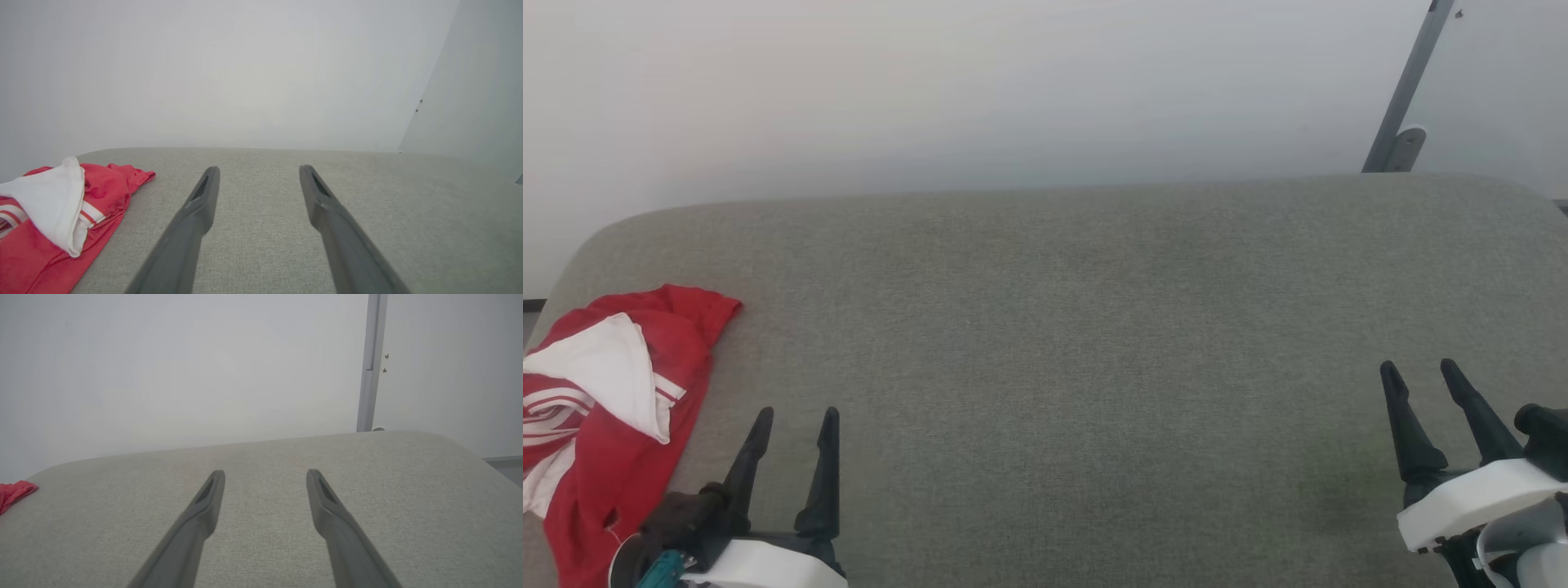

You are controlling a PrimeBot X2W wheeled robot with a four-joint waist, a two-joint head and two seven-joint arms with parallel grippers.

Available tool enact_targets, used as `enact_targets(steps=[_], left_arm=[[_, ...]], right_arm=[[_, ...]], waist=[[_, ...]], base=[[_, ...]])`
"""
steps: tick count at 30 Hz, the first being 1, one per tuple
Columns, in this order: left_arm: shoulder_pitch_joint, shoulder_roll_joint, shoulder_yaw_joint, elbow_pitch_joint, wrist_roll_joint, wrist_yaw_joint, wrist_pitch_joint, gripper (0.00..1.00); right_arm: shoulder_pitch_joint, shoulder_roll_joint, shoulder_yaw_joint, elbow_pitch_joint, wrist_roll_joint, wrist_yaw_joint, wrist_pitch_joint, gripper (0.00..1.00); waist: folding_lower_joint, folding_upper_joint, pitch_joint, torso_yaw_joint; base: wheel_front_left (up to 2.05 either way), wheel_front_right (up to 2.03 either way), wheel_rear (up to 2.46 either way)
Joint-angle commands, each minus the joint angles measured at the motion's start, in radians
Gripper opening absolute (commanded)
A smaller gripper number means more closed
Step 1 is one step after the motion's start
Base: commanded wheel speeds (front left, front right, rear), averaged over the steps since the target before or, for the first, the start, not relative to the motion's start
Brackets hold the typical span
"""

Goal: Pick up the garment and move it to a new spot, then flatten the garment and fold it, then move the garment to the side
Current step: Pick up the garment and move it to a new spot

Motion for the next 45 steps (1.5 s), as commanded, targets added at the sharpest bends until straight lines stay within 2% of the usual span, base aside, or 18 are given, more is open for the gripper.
enact_targets(steps=[1, 9, 21, 30, 39, 45], left_arm=[[0.001, -0.006, 0.008, 0.003, -0.012, -0.002, -0.005, 1.0], [-0.01, -0.003, 0.042, 0.018, -0.037, -0.003, -0.005, 1.0], [0.016, 0.023, 0.066, 0.033, -0.066, -0.002, -0.005, 1.0], [0.029, 0.03, 0.066, 0.032, -0.062, 0.015, -0.003, 1.0], [0.032, 0.031, 0.063, 0.025, -0.071, 0.025, 0.003, 1.0], [0.013, 0.003, 0.083, 0.019, -0.096, 0.057, 0.001, 1.0]], right_arm=[[0.009, -0.001, 0.004, -0.005, -0.001, 0.0, -0.002, 1.0], [0.01, -0.003, 0.032, -0.017, -0.001, 0.0, 0.014, 1.0], [-0.007, 0.022, 0.118, -0.006, 0.003, 0.0, 0.02, 1.0], [-0.018, 0.037, 0.167, 0.014, 0.01, 0.0, 0.008, 1.0], [-0.027, 0.042, 0.182, 0.037, 0.014, 0.0, -0.005, 1.0], [-0.037, 0.036, 0.177, 0.044, 0.02, 0.0, -0.011, 1.0]], waist=[[0.0, -0.0001, 0.0, 0.006], [0.0, -0.0001, -0.015, 0.088], [0.0, -0.0001, -0.057, 0.287], [0.0, -0.0001, -0.079, 0.41], [0.0, -0.0001, -0.077, 0.466], [0.0, -0.0001, -0.062, 0.479]], base=[[0.0, 0.0, 0.0], [0.0, 0.0, 0.0], [0.0, 0.0, 0.0], [0.0, 0.0, 0.0], [0.0, 0.0, 0.0], [0.0, 0.0, 0.0]])
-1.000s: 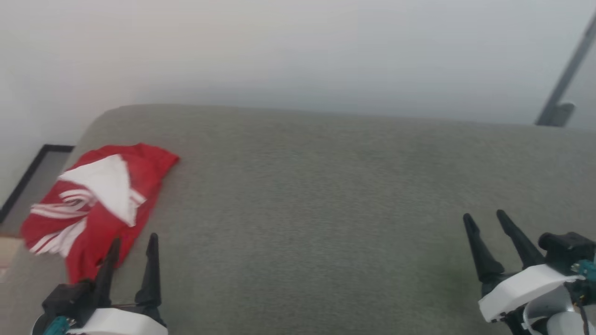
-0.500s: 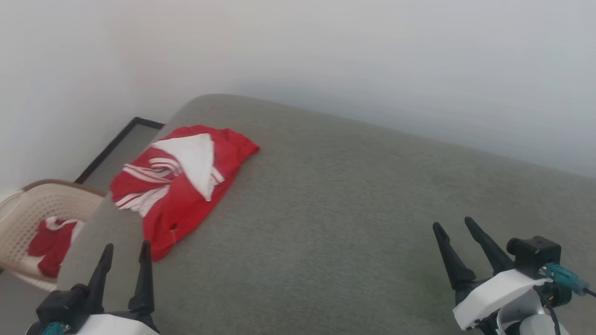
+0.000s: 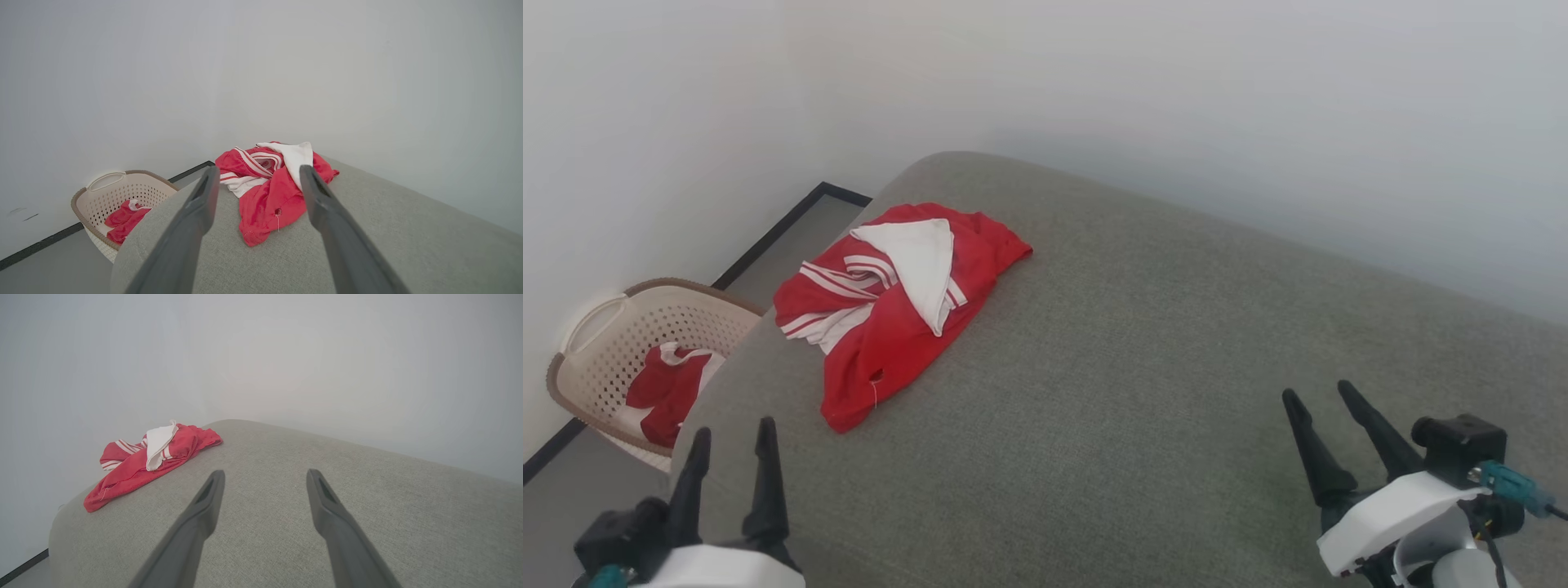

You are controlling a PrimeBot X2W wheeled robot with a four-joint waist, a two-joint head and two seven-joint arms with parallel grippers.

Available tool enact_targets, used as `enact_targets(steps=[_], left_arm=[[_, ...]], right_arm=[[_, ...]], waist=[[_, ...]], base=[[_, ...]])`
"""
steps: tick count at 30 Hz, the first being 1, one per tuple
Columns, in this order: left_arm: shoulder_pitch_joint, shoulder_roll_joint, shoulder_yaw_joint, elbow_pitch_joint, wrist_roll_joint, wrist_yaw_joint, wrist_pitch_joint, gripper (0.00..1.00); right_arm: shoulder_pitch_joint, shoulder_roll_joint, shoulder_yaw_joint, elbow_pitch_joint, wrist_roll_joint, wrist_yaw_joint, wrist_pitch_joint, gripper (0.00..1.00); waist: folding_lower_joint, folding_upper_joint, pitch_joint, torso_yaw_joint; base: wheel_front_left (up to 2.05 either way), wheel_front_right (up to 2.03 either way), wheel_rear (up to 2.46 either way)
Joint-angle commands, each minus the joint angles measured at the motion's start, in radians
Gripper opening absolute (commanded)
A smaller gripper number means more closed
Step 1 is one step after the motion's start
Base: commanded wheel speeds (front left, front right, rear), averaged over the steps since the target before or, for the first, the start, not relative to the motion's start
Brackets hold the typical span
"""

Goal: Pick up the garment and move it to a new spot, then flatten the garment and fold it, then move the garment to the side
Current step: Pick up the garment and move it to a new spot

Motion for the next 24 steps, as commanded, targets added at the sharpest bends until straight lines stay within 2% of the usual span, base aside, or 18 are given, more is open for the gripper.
enact_targets(steps=[1, 4, 9, 16, 24], left_arm=[[-0.016, -0.004, 0.005, -0.002, -0.007, 0.006, 0.0, 1.0], [-0.052, -0.015, 0.009, 0.002, -0.031, 0.013, 0.01, 1.0], [-0.16, -0.003, -0.007, 0.042, -0.046, 0.017, 0.065, 1.0], [-0.378, 0.066, -0.005, 0.208, -0.068, -0.005, 0.121, 1.0], [-0.588, 0.1, 0.006, 0.422, -0.108, -0.008, 0.141, 1.0]], right_arm=[[-0.011, -0.003, -0.006, -0.001, 0.003, 0.0, -0.006, 1.0], [-0.007, -0.006, -0.023, -0.001, 0.004, 0.0, -0.006, 1.0], [-0.001, -0.015, -0.047, -0.012, 0.002, 0.0, 0.003, 1.0], [-0.031, -0.055, -0.054, -0.082, -0.013, 0.0, 0.045, 1.0], [-0.074, -0.133, -0.076, -0.183, -0.011, 0.0, 0.097, 1.0]], waist=[[0.0, 0.0, 0.004, 0.003], [0.0, 0.0, 0.015, 0.008], [0.0, 0.0, 0.031, 0.011], [0.0, 0.0, 0.122, -0.063], [0.0, 0.0, 0.292, -0.158]], base=[[0.0, 0.0, 0.0], [0.0, 0.0, 0.0], [0.0, 0.0, 0.0], [0.0, 0.0, 0.0], [0.0, 0.0, 0.0]])
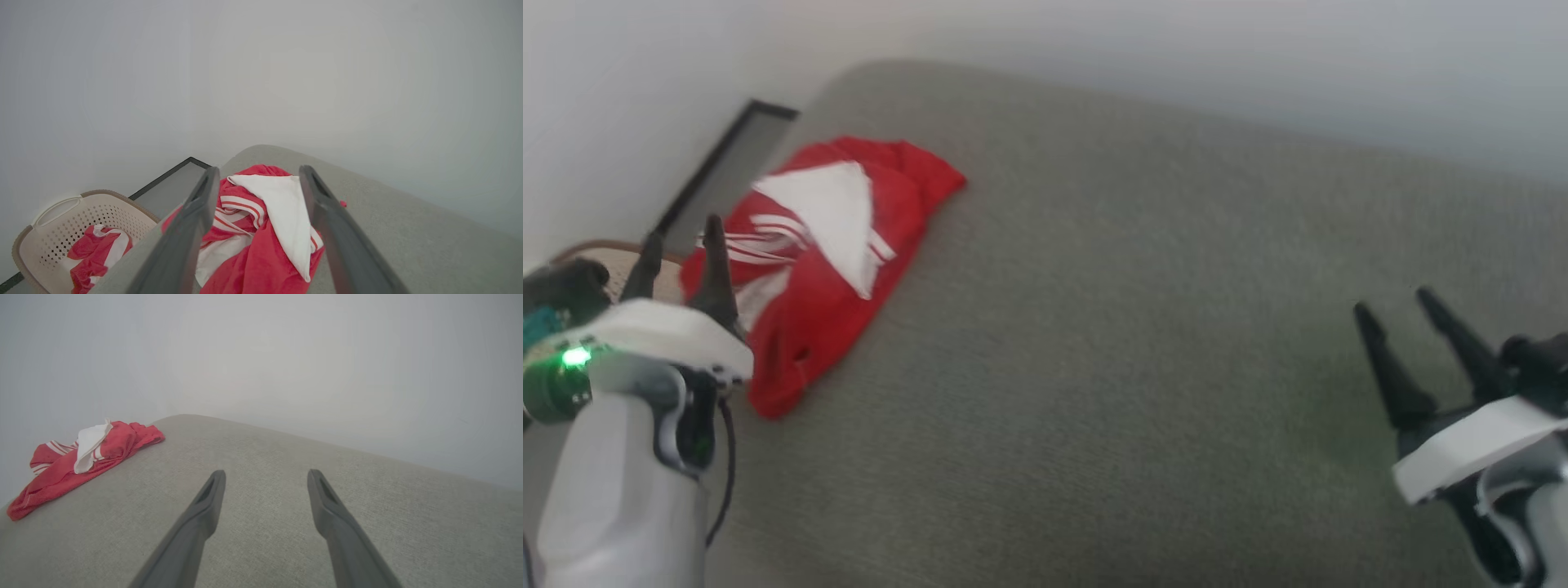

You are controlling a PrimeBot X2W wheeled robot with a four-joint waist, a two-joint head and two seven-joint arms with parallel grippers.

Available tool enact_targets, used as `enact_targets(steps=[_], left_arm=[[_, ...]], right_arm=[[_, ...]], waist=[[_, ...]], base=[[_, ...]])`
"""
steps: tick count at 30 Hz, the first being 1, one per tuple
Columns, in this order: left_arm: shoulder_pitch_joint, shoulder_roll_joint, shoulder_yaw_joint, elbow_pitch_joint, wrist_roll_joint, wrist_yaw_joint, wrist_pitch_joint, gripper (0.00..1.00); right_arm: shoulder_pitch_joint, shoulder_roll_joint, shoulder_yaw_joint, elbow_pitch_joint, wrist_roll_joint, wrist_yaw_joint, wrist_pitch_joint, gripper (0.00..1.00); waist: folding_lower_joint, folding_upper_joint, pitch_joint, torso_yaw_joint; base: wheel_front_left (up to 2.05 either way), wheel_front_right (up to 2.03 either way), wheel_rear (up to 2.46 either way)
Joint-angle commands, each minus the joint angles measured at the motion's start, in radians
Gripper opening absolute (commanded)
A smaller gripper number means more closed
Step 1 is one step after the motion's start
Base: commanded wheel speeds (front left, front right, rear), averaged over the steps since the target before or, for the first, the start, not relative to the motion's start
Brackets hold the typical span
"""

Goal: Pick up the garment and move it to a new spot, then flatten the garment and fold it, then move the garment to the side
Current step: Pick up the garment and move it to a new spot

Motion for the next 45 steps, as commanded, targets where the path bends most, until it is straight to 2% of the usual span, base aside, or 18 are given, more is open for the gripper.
enact_targets(steps=[1, 8, 14, 20, 23, 25, 27, 30, 32, 39, 45], left_arm=[[-0.038, 0.003, 0.003, 0.036, -0.013, 0.005, 0.008, 1.0], [-0.193, 0.029, -0.001, 0.228, -0.028, 0.005, 0.057, 1.0], [-0.325, 0.016, -0.01, 0.41, -0.049, 0.027, 0.156, 1.0], [-0.398, -0.001, -0.022, 0.565, -0.069, 0.039, 0.27, 1.0], [-0.409, -0.022, -0.024, 0.647, -0.085, 0.046, 0.361, 1.0], [-0.418, -0.033, -0.022, 0.677, -0.091, 0.049, 0.396, 1.0], [-0.424, -0.042, -0.04, 0.696, -0.081, 0.034, 0.429, 1.0], [-0.438, -0.045, -0.047, 0.705, -0.083, 0.028, 0.435, 1.0], [-0.453, -0.032, -0.048, 0.701, -0.08, 0.023, 0.406, 0.0], [-0.536, 0.076, -0.065, 0.629, -0.051, 0.014, 0.263, 0.0], [-0.572, 0.127, -0.117, 0.544, 0.007, -0.009, 0.167, 0.0]], right_arm=[[-0.014, -0.015, -0.004, -0.016, 0.0, 0.0, 0.012, 1.0], [-0.042, -0.075, -0.041, -0.094, 0.012, 0.0, 0.042, 1.0], [-0.059, -0.12, -0.069, -0.155, 0.021, 0.0, 0.06, 1.0], [-0.062, -0.141, -0.084, -0.195, 0.026, 0.0, 0.077, 1.0], [-0.064, -0.146, -0.09, -0.207, 0.027, 0.0, 0.085, 1.0], [-0.067, -0.151, -0.095, -0.213, 0.028, 0.0, 0.089, 1.0], [-0.072, -0.154, -0.099, -0.219, 0.027, 0.0, 0.095, 1.0], [-0.076, -0.156, -0.103, -0.222, 0.025, 0.0, 0.1, 1.0], [-0.077, -0.157, -0.107, -0.222, 0.022, 0.0, 0.102, 1.0], [-0.073, -0.131, -0.116, -0.206, 0.019, 0.0, 0.083, 1.0], [-0.059, -0.094, -0.119, -0.175, 0.014, 0.0, 0.062, 1.0]], waist=[[0.0, 0.0, 0.097, -0.064], [0.0, 0.0, 0.231, -0.105], [0.0, 0.0, 0.324, -0.122], [0.0, 0.0, 0.362, -0.13], [0.0, 0.0, 0.372, -0.132], [0.0, 0.0, 0.376, -0.131], [0.0, 0.0, 0.38, -0.131], [0.0, 0.0, 0.383, -0.13], [0.0, 0.0, 0.38, -0.128], [0.0, 0.0, 0.334, -0.123], [0.0, 0.0, 0.257, -0.112]], base=[[0.0, 0.0, 0.0], [0.0, 0.0, 0.0], [0.0, 0.0, 0.0], [0.0, 0.0, 0.0], [0.0, 0.0, 0.0], [0.0, 0.0, 0.0], [0.0, 0.0, 0.0], [0.0, 0.0, 0.0], [0.0, 0.0, 0.0], [0.0, 0.0, 0.0], [0.0, 0.0, 0.0]])
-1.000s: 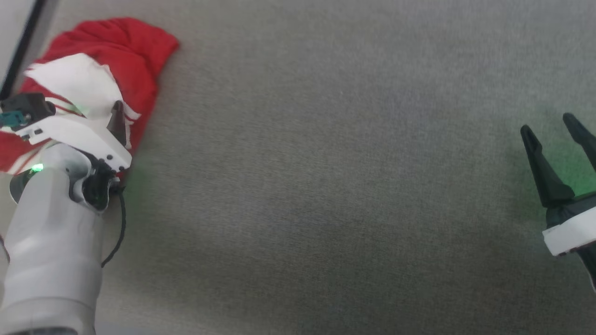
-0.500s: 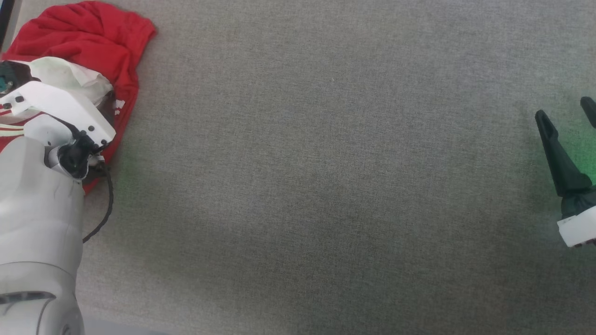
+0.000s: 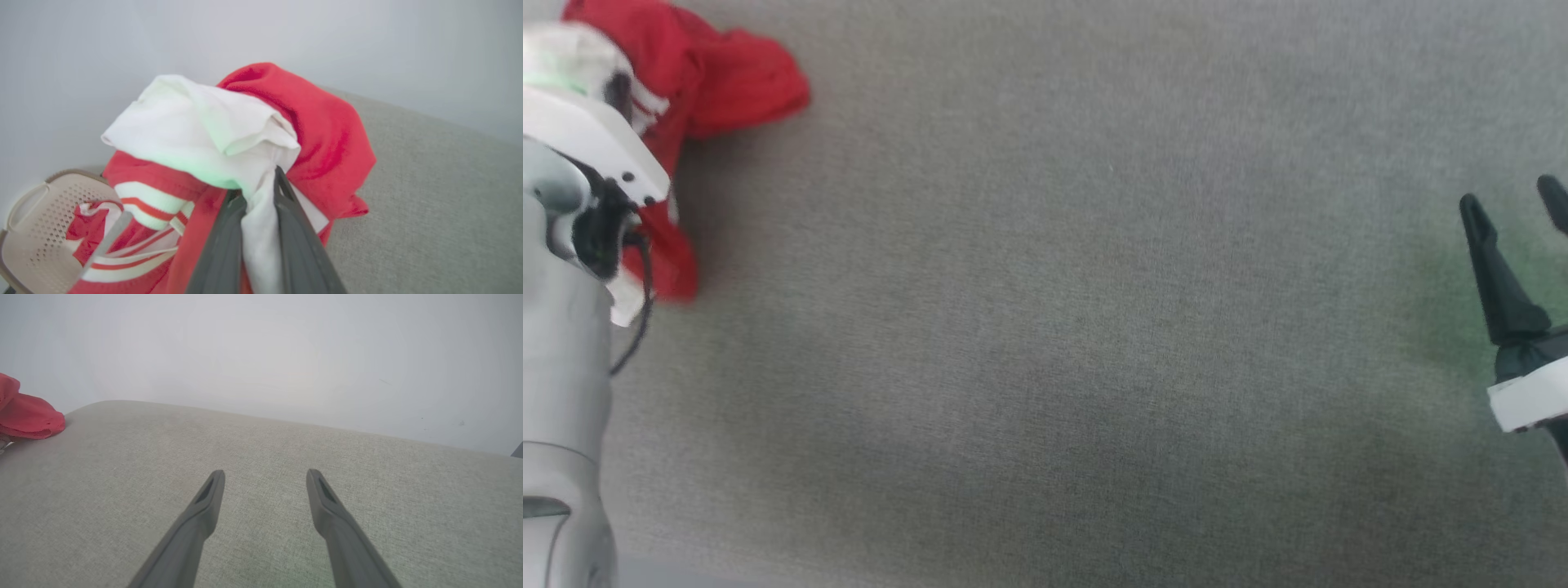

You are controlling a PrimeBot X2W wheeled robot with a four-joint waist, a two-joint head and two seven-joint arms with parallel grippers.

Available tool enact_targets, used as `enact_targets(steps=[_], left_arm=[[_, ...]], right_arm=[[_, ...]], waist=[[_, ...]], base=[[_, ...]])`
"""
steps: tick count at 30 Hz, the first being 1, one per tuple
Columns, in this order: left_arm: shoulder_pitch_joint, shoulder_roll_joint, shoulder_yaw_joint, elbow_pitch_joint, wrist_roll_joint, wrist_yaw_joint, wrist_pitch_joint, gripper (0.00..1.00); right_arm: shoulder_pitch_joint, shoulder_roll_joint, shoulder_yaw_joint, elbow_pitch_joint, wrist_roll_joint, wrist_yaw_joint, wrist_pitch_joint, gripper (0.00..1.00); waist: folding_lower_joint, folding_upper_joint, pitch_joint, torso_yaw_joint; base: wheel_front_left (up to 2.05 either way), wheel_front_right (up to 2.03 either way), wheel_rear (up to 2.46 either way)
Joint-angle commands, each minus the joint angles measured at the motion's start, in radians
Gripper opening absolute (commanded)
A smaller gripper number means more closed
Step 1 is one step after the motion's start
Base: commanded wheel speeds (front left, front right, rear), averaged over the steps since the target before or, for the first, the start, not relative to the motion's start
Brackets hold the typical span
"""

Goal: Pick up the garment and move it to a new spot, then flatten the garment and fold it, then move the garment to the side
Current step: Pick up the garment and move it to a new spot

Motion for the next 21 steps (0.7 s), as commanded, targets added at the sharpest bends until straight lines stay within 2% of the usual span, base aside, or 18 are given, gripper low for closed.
enact_targets(steps=[1, 10, 15, 21], left_arm=[[-0.016, 0.016, -0.019, -0.03, 0.026, -0.006, -0.021, 0.0], [-0.028, 0.062, -0.078, -0.225, 0.08, -0.006, -0.004, 0.0], [0.031, 0.089, -0.106, -0.424, 0.099, 0.007, 0.091, 0.0], [0.136, 0.115, -0.115, -0.743, 0.084, 0.044, 0.258, 0.0]], right_arm=[[0.011, 0.014, 0.0, 0.009, -0.006, 0.0, -0.012, 1.0], [0.021, 0.064, 0.0, 0.042, -0.015, 0.0, -0.03, 1.0], [0.017, 0.086, -0.001, 0.054, -0.022, 0.0, -0.039, 1.0], [0.009, 0.104, -0.018, 0.062, -0.025, 0.0, -0.051, 1.0]], waist=[[-0.0001, 0.0, -0.046, 0.009], [-0.0001, 0.0, -0.145, 0.014], [-0.0001, 0.0, -0.193, -0.002], [-0.0001, 0.0, -0.226, -0.048]], base=[[0.0, 0.0, 0.0], [0.0, 0.0, 0.0], [0.0, 0.0, 0.0], [0.0, 0.0, 0.0]])
